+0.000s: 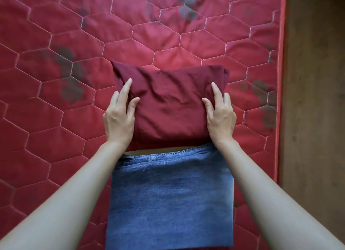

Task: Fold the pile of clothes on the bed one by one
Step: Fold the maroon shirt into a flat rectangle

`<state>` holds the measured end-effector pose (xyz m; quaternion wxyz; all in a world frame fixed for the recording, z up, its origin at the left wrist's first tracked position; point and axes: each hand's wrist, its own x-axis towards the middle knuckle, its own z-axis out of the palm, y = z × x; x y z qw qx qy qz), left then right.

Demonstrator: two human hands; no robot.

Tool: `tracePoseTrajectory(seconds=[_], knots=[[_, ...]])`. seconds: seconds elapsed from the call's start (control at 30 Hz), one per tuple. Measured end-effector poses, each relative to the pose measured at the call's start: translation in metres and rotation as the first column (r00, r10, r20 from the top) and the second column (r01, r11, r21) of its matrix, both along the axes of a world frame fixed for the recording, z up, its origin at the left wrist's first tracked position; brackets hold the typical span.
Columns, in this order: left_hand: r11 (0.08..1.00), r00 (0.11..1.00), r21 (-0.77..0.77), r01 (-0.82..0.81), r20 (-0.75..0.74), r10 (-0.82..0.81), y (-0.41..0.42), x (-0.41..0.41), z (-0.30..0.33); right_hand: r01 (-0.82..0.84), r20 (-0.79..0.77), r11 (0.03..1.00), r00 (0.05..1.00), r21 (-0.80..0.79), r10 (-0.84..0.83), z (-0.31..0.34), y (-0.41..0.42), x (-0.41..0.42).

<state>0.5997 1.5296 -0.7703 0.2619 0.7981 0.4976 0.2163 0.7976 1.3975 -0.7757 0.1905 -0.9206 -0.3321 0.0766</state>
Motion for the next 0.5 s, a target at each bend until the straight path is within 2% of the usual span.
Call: tracePoseTrajectory(seconds=[0.1,0.17,0.3,0.43,0.5], knots=[[0.998,1.000,0.062,0.015,0.020,-0.016,0.006,0.002,0.001,-0.019,0.047,0.998,0.999,0.056,0.017,0.003,0.004,0.003],[1.000,1.000,0.008,-0.003,-0.012,0.003,0.007,0.002,-0.005,-0.011,0.033,0.999,0.999,0.033,0.010,0.000,0.005,0.007],[0.990,0.982,-0.126,-0.060,-0.183,0.036,0.002,0.000,-0.017,0.015,0.012,0.996,1.000,-0.087,-0.014,-0.006,0.001,0.008],[1.000,0.984,0.009,-0.008,-0.178,0.010,0.000,0.000,-0.007,0.103,0.190,0.991,0.978,-0.083,-0.086,-0.002,0.006,0.000],[0.988,0.980,0.100,0.117,-0.171,-0.099,-0.003,0.009,0.001,0.014,0.264,0.999,0.964,-0.032,-0.005,0.004,0.020,-0.011]])
